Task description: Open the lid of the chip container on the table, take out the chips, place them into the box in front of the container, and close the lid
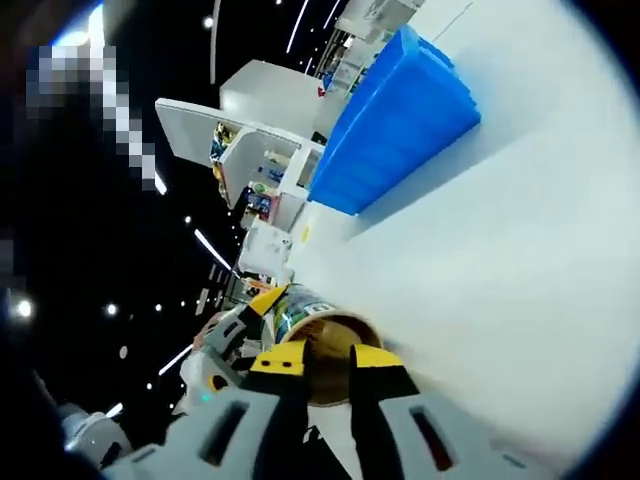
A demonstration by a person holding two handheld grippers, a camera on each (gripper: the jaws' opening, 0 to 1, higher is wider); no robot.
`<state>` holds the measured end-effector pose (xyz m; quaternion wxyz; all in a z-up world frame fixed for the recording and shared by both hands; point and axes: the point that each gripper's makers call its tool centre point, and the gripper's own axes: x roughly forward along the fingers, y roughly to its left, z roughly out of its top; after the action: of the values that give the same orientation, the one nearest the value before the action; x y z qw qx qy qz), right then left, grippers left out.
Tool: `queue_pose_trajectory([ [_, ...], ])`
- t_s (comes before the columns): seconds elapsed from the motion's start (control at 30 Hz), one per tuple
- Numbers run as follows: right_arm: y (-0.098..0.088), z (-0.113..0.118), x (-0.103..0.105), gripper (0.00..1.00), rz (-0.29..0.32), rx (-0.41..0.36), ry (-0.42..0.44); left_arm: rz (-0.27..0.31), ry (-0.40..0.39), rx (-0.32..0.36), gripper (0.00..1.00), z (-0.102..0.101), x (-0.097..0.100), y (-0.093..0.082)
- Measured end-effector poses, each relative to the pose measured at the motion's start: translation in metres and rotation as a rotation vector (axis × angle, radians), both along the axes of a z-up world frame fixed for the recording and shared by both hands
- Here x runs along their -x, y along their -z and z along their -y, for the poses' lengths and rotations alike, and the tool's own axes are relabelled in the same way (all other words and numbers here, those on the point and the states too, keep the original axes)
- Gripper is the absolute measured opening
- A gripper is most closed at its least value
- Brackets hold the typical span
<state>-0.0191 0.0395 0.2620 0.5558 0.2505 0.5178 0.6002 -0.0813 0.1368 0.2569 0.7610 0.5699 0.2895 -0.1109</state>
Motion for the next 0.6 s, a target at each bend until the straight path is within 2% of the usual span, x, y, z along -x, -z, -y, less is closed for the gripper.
queue_pose_trajectory([
  [0.17,0.006,-0.005,-0.005,0.09,-0.045,0.01,0.012,-0.016,-0.002,0.008,0.44,0.001,0.0,0.0],
  [0.4,0.009,-0.015,-0.012,0.08,-0.115,0.007,0.006,-0.027,-0.005,0.029,0.44,0.0,0.0,0.001],
  [0.6,0.006,-0.015,-0.012,0.0,-0.082,0.002,0.0,-0.035,-0.013,0.034,0.44,0.0,0.0,0.001],
])
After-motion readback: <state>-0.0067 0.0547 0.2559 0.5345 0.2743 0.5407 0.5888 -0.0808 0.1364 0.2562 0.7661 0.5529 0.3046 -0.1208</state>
